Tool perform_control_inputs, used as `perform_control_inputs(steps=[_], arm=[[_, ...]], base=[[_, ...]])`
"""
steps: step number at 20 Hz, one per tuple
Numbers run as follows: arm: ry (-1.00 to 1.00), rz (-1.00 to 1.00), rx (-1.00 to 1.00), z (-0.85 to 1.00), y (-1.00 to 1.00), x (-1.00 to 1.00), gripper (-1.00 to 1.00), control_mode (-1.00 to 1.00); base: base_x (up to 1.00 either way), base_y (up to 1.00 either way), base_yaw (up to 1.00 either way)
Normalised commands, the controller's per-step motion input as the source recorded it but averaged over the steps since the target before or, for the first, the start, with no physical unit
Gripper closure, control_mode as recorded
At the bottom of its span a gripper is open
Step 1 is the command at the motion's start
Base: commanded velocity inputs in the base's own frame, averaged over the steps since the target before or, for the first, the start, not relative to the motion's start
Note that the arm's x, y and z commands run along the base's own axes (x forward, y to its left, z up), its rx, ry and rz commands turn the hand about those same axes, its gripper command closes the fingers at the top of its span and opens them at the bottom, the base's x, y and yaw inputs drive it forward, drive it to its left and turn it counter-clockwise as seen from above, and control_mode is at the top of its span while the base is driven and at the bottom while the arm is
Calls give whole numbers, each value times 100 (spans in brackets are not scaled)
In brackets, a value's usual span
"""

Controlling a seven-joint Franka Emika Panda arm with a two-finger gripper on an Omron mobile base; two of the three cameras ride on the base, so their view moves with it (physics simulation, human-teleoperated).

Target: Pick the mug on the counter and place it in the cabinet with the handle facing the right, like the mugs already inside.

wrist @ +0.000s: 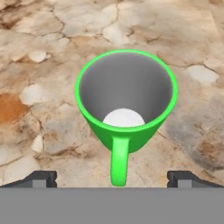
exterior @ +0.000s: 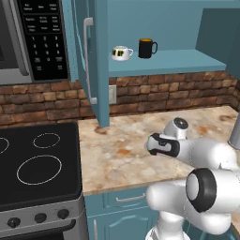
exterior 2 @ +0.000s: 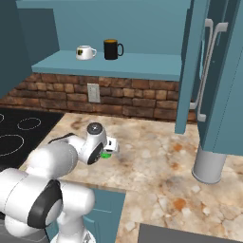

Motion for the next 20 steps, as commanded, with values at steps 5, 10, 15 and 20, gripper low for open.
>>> perform_control_inputs(steps=[5,10,15,20], arm=[[-3,0,0,-33,0,11,-100,-100],[-4,0,0,-27,0,16,-100,-100],[-3,0,0,-20,0,19,-100,-100],[-1,0,0,-17,0,18,100,-100]], base=[[0,0,0],[0,0,0],[0,0,0],[0,0,0]])
